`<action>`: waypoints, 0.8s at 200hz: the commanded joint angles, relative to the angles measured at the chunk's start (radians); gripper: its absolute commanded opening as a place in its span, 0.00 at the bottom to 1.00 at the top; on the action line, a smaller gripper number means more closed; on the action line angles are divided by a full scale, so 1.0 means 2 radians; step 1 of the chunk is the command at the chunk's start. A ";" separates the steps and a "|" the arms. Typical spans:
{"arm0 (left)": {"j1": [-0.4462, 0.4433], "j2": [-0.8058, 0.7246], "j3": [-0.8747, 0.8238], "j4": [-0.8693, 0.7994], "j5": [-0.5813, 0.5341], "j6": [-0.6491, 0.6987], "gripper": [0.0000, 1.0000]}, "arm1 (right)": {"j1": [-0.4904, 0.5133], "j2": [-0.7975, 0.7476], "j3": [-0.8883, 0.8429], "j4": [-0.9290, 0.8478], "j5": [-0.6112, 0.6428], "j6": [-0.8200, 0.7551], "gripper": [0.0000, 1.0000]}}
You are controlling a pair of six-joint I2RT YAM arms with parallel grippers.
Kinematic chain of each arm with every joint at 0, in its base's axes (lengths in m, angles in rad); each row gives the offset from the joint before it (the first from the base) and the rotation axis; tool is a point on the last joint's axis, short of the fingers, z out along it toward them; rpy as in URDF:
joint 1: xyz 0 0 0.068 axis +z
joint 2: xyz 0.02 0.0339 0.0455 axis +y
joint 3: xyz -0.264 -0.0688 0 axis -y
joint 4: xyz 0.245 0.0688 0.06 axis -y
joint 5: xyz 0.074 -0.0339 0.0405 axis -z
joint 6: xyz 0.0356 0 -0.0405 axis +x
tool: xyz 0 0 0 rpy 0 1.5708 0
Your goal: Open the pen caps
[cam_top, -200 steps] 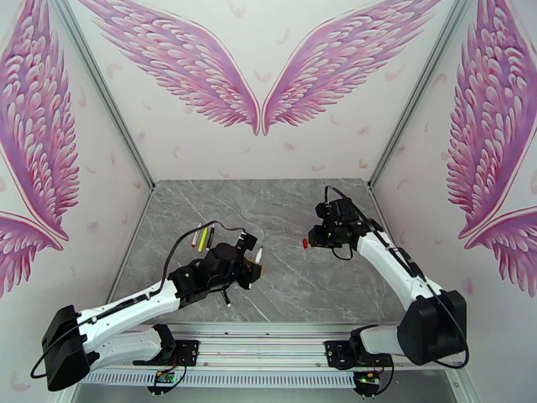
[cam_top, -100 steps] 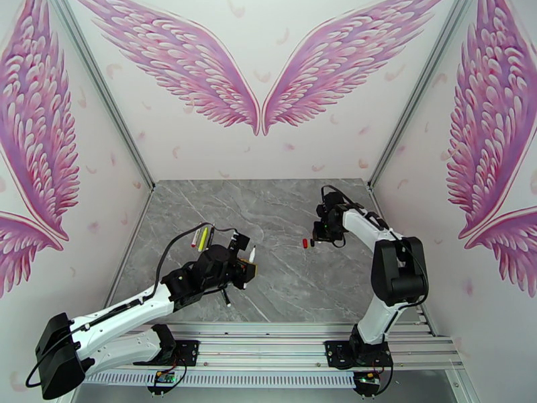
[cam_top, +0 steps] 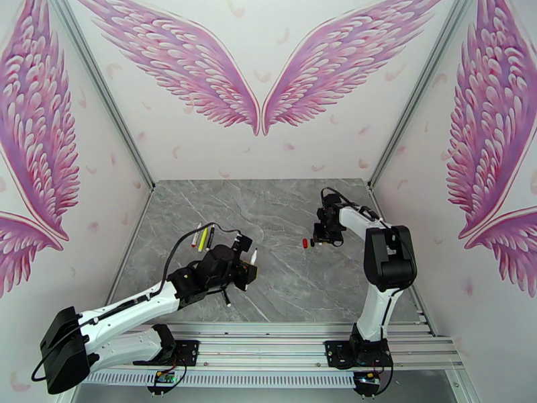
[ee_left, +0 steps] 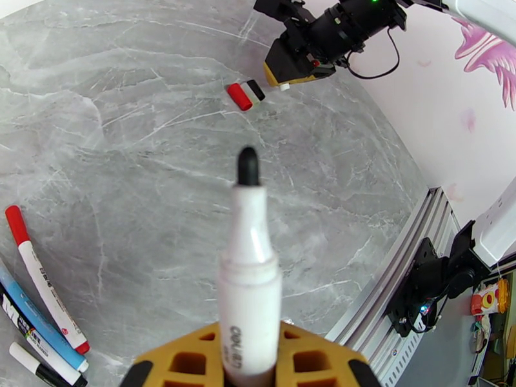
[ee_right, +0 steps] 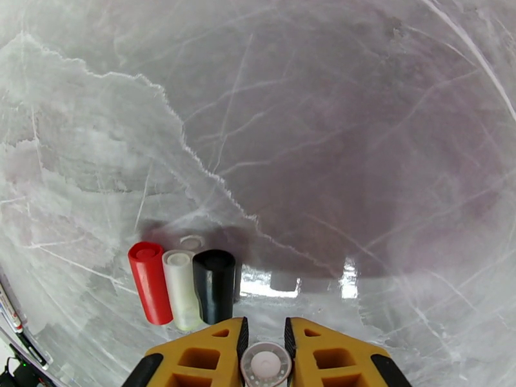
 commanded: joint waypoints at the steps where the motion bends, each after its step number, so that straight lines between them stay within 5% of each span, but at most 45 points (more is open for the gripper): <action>1: 0.000 0.008 0.015 -0.001 0.015 0.001 0.01 | -0.006 0.014 0.013 0.003 -0.017 -0.003 0.27; 160: -0.004 0.012 0.024 -0.021 -0.021 -0.020 0.02 | -0.007 -0.017 0.002 0.015 -0.041 0.019 0.33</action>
